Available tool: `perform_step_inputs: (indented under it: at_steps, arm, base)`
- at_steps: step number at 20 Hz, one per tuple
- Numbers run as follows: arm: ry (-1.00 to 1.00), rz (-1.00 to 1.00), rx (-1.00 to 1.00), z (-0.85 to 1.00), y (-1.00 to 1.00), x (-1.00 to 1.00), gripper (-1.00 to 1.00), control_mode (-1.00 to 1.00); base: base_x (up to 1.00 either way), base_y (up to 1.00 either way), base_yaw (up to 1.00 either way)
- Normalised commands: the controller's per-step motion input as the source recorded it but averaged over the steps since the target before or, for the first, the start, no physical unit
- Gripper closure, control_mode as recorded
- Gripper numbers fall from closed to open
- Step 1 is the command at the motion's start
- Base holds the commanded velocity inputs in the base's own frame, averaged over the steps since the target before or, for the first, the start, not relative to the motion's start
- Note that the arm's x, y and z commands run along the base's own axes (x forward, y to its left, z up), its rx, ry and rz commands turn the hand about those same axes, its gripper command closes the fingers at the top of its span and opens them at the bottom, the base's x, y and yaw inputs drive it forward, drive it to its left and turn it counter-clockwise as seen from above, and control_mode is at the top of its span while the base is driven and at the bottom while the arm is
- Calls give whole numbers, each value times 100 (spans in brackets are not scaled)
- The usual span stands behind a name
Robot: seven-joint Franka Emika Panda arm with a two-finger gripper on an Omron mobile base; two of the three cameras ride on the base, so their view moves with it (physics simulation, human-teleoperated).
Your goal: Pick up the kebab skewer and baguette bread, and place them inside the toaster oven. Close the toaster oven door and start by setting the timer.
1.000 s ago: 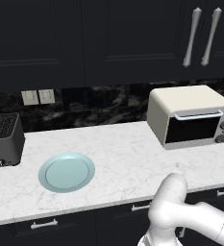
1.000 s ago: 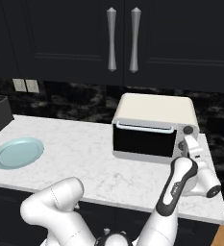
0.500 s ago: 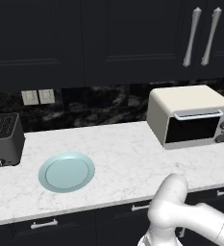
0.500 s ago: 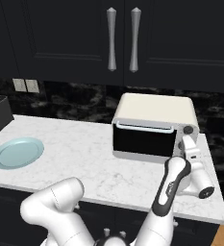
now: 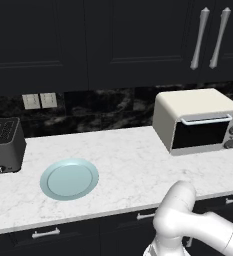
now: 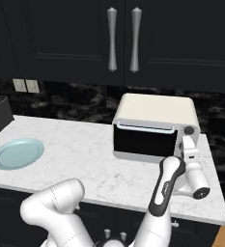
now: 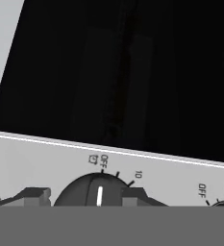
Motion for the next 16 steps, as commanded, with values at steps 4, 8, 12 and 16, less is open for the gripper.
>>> perform_step_inputs:
  at_steps: [4,8,12,16]
  arm:
    - [9,-8,2,22,-26,11,100,-100]
    - [6,-9,7,12,-23,5,100,-100]
    - [3,-9,10,6,-29,3,100,-100]
    - [2,-7,13,11,-38,5,100,-100]
  base:
    - [0,0,0]
    - [0,0,0]
    - [0,0,0]
    - [0,0,0]
